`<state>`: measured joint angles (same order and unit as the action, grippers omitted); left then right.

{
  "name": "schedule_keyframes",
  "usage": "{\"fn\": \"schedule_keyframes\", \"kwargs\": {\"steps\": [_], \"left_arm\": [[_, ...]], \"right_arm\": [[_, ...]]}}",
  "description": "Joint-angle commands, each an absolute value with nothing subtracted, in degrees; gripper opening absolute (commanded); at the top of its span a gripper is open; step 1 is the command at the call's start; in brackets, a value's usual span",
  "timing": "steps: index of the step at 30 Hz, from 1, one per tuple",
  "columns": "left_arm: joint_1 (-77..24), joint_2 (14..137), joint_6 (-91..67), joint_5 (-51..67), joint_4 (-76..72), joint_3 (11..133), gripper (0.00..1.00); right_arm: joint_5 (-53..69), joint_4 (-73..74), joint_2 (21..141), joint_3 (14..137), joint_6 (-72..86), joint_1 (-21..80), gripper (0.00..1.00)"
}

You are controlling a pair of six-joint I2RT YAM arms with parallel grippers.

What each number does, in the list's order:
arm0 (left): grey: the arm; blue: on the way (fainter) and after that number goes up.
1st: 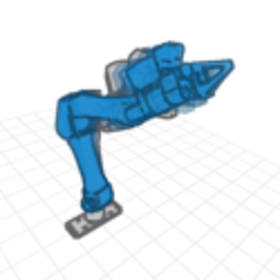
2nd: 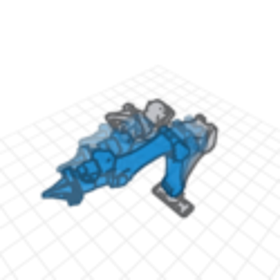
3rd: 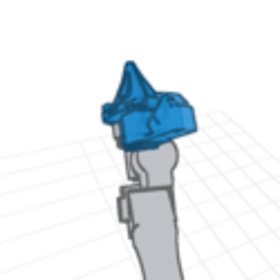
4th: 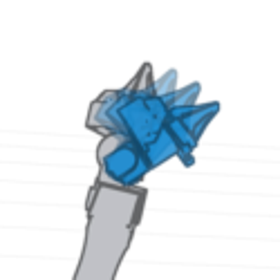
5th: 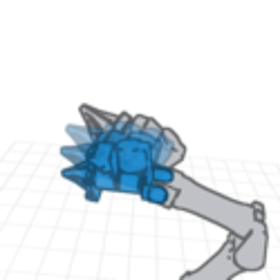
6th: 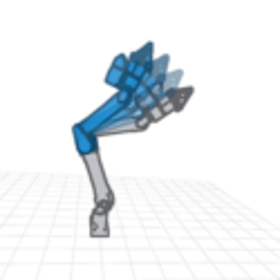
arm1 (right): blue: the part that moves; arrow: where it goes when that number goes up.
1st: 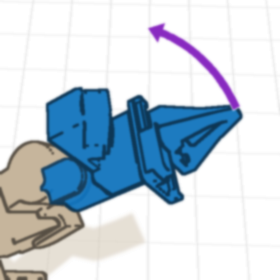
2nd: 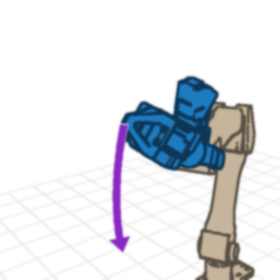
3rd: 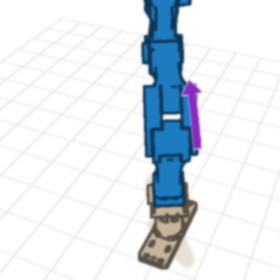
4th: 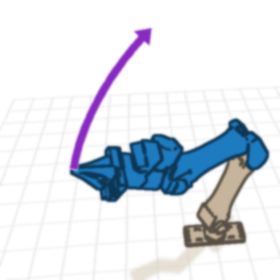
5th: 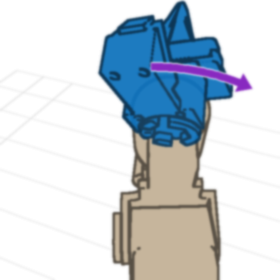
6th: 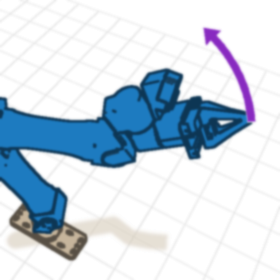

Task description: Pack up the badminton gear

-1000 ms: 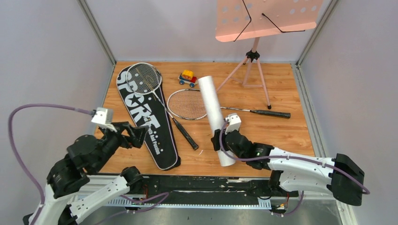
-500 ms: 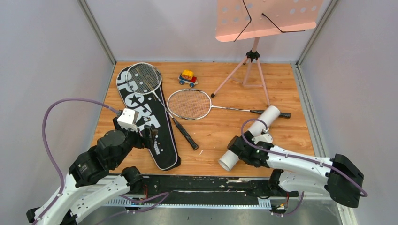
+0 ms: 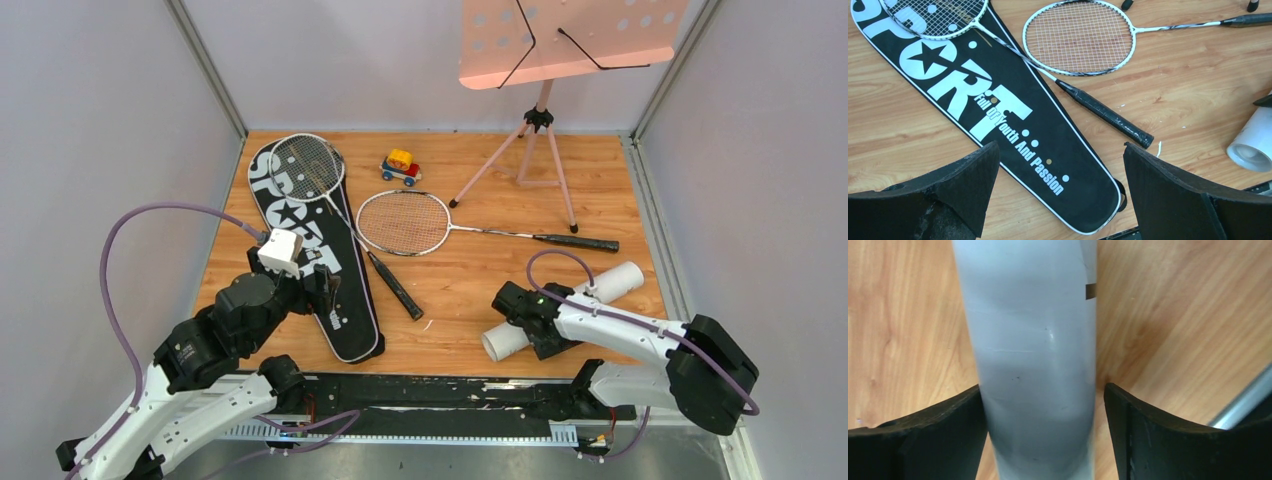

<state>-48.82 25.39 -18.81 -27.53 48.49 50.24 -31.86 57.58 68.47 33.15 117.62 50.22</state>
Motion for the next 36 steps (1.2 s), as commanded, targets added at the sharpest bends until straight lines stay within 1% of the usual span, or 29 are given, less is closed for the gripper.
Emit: {"fn": "schedule_keyframes", "kwargs": {"steps": [1, 2, 4, 9, 13, 19, 20, 22, 25, 27, 29, 30, 32, 36], "left_arm": [[-48.8, 25.9, -17.5, -28.6, 46.4, 50.0, 1.0], [-48.8, 25.9, -17.6, -28.7, 46.5, 50.0, 1.0], [-48.8, 26.5, -17.8, -29.4, 46.7, 50.1, 1.0], [-48.8, 27.5, -18.5, -31.4, 47.6, 50.4, 1.0], [-48.8, 27.6, -18.8, -31.9, 47.9, 50.5, 1.0], [-48.8, 27.3, -18.5, -31.4, 47.7, 50.4, 1.0], [-48.8, 27.2, -18.5, -31.3, 47.6, 50.4, 1.0], [-48.8, 26.9, -18.5, -31.1, 47.6, 50.3, 1.0], [-48.8, 26.4, -18.4, -31.1, 47.5, 50.2, 1.0], [-48.8, 25.9, -18.4, -31.0, 47.5, 50.1, 1.0], [-48.8, 25.4, -18.3, -30.9, 47.5, 50.0, 1.0], [-48.7, 25.2, -18.4, -30.9, 47.4, 50.0, 1.0], [-48.8, 24.8, -18.4, -30.9, 47.3, 49.9, 1.0], [-48.8, 24.2, -18.5, -30.9, 47.3, 49.8, 1.0]], "right_arm": [[-30.2, 65.3, 67.1, 35.9, 139.2, 50.0, 0.84], [-30.5, 65.8, 66.6, 36.6, 138.3, 49.9, 0.88], [-30.7, 66.9, 66.0, 38.0, 136.0, 49.9, 0.91], [-29.1, 67.8, 65.4, 40.8, 128.8, 49.9, 0.92], [-27.6, 69.0, 63.8, 42.9, 125.2, 50.5, 0.9], [-33.4, 65.6, 60.3, 46.8, 114.5, 53.6, 0.83], [-34.2, 63.2, 60.0, 46.9, 111.8, 53.8, 0.83], [-35.3, 55.1, 59.2, 45.9, 101.4, 53.9, 0.82], [-33.6, 36.0, 58.0, 43.0, 83.8, 54.0, 0.82], [-28.7, 19.3, 57.5, 39.6, 64.6, 54.1, 0.81], [-21.3, 3.4, 58.6, 36.4, 49.8, 54.0, 0.76], [-18.7, -1.3, 60.1, 36.1, 44.8, 54.0, 0.72], [-15.0, -3.0, 64.6, 39.4, 37.7, 54.0, 0.7], [-7.0, -2.6, 78.4, 47.5, 29.0, 54.1, 0.7]]}}
